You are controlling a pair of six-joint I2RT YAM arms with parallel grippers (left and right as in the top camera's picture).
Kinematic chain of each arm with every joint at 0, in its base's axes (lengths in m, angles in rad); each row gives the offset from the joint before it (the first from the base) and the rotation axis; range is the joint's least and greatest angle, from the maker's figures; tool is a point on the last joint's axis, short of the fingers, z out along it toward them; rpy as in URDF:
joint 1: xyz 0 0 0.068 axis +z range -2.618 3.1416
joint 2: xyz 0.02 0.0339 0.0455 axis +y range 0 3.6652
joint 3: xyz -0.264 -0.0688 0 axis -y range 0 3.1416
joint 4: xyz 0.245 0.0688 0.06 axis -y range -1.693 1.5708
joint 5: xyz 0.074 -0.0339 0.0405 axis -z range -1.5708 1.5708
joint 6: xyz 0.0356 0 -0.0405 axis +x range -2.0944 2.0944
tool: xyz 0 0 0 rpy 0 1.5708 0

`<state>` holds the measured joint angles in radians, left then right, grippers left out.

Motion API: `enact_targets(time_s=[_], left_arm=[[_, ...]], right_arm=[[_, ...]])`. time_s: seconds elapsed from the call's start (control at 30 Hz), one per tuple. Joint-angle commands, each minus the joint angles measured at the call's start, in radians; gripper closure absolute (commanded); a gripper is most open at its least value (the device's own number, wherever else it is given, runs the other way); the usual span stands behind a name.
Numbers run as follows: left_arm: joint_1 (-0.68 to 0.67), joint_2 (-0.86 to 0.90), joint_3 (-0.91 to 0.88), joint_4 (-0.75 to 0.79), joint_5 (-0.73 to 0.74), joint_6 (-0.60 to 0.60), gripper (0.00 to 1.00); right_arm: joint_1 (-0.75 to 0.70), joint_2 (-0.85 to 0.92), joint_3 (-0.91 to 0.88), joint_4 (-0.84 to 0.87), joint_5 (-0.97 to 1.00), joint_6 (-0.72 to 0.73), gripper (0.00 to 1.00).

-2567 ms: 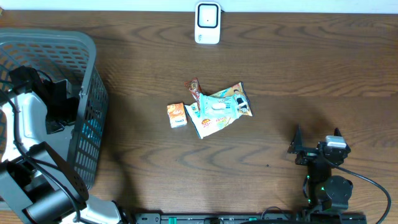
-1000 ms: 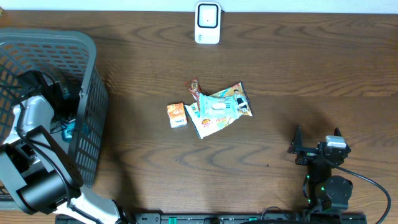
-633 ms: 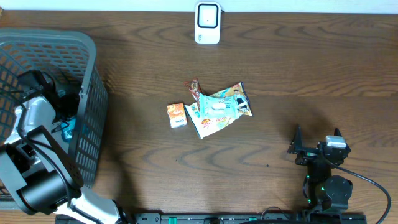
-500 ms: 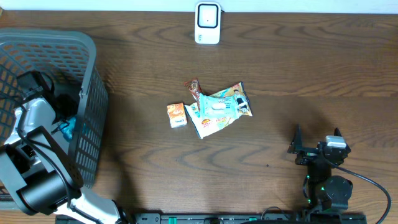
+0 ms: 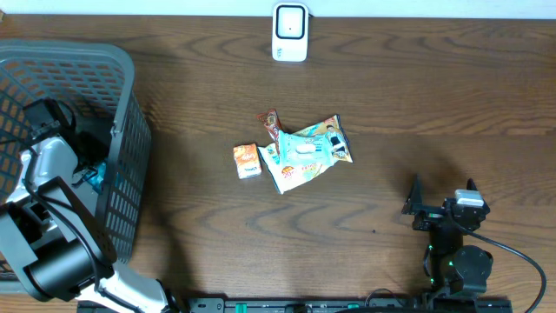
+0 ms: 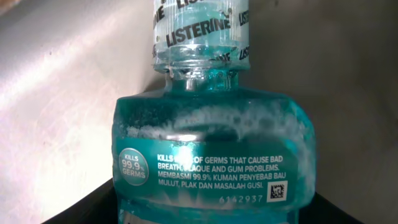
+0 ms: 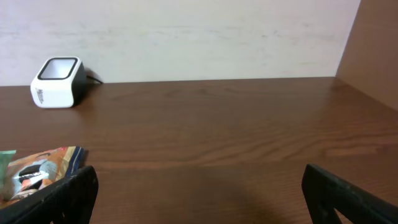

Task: Scan the item barcode
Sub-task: 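Lower the left gripper and grasp the blue Listerine bottle by its neck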

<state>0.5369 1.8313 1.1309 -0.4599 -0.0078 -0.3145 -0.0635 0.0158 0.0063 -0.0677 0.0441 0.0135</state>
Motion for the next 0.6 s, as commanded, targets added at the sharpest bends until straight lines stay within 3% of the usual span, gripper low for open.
enact_targets(time_s=[0.0, 0.57], left_arm=[[0.005, 0.019, -0.058, -0.060, 0.079, -0.039, 0.50], [0.005, -0.389, -0.056, -0.066, 0.145, -0.066, 0.51]], right_arm=[[-0.007, -0.003, -0.001, -0.004, 0.002, -0.011, 0.01], [-0.007, -0.003, -0.001, -0.004, 0.002, -0.011, 0.01]])
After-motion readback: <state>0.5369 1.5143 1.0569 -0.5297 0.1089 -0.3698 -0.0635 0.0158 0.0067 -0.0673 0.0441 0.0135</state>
